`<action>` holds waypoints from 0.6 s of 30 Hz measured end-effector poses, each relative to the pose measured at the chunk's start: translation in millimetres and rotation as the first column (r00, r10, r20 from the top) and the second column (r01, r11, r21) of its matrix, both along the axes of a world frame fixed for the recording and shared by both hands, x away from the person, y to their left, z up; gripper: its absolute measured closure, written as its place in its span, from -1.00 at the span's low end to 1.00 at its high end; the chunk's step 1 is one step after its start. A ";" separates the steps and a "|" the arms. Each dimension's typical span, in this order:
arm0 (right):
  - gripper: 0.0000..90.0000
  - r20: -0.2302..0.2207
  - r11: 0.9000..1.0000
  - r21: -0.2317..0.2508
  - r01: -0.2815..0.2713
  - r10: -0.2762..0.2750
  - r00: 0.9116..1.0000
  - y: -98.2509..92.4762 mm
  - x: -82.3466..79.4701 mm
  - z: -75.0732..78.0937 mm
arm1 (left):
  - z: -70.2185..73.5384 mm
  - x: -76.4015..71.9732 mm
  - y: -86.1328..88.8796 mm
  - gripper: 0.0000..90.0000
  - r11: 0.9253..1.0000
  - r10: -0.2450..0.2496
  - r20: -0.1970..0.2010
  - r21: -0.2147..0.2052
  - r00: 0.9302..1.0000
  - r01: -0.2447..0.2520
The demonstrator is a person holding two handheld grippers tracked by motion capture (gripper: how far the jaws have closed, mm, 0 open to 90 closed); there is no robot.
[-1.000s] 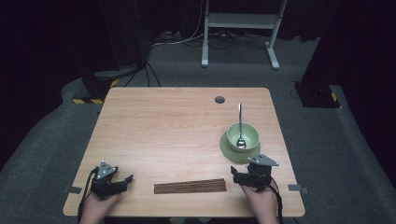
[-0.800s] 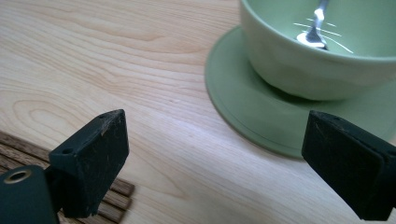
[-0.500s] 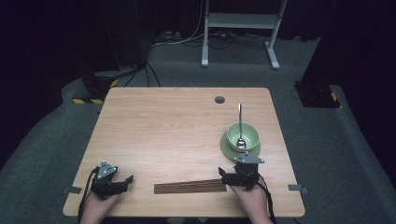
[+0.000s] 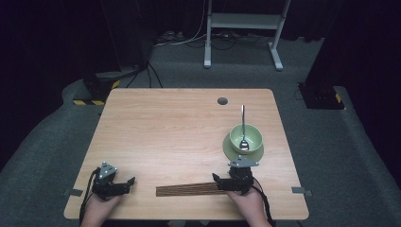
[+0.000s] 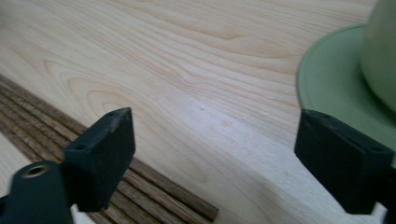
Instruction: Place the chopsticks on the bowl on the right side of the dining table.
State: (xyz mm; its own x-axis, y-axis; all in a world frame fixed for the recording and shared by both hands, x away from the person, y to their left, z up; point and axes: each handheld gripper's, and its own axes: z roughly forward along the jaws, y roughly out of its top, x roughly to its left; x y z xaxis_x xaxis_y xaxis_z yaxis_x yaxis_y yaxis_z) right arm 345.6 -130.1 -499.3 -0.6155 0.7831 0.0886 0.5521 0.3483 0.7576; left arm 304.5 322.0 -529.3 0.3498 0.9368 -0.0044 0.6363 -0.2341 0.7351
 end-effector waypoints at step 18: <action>-0.10 -0.019 0.989 0.012 -0.148 0.148 0.989 10.4 -3.9 -4.6 | 0.3 0.0 1.4 -0.51 1.000 0.028 0.012 -0.004 1.000 -0.028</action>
